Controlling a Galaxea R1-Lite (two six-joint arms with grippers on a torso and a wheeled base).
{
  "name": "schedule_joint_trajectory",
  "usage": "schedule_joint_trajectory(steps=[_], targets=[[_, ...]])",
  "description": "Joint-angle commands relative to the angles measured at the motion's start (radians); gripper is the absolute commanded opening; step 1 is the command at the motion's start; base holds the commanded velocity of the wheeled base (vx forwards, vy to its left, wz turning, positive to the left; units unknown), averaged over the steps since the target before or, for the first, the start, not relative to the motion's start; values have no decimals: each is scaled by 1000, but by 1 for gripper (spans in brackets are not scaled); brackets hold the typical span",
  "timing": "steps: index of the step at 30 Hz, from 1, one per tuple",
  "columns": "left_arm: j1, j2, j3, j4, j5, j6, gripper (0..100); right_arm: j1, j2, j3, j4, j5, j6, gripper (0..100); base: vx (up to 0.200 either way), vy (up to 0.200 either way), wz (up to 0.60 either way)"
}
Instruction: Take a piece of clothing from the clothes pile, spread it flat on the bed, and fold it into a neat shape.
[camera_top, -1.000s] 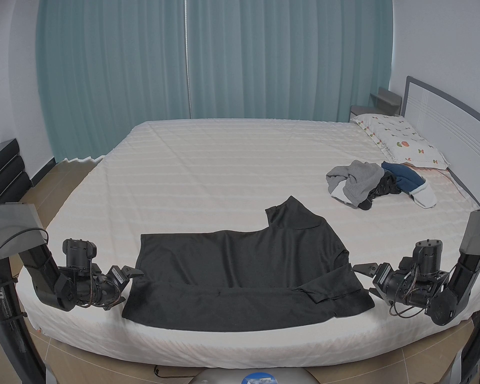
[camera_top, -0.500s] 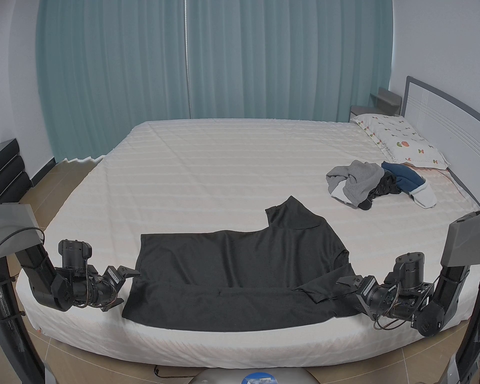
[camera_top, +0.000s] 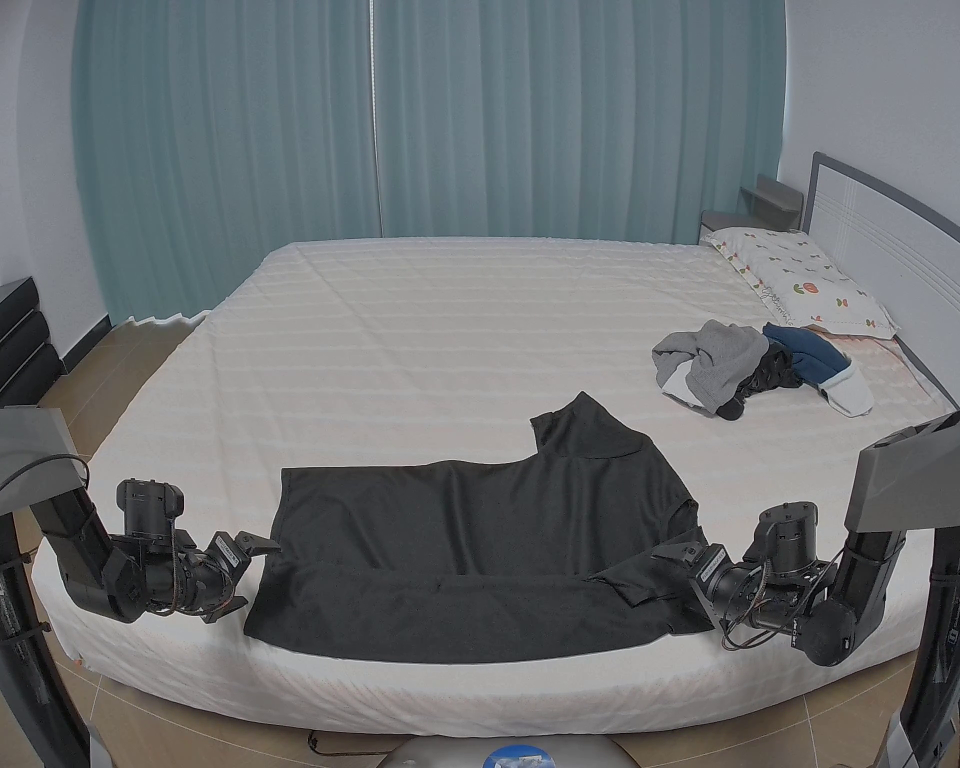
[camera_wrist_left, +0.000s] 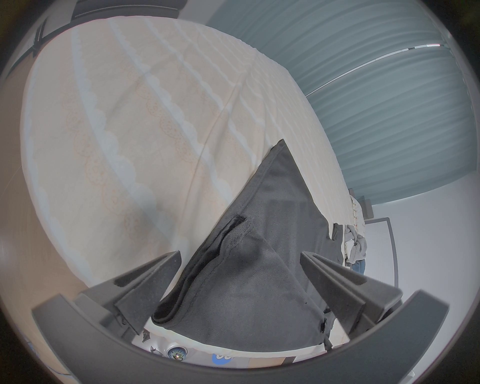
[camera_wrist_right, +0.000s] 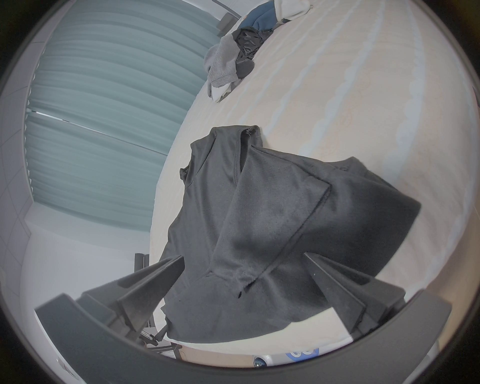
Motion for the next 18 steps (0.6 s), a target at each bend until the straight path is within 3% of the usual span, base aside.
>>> schedule_joint_trajectory(steps=[1, 10, 11, 18], targets=[[0, 1, 0, 0, 0, 2, 100, -1, 40, -38, -2, -22, 1, 100, 0, 0, 0], [0, 1, -3, 0, 0, 0, 100, -1, 62, -51, -2, -50, 1, 100, 0, 0, 0], [0, 1, -3, 0, 0, 0, 100, -1, 62, -47, -5, -51, 3, 0, 0, 0, 0], [0, 1, -1, 0, 0, 0, 100, -1, 40, -31, -7, -51, 3, 0, 0, 0, 0]])
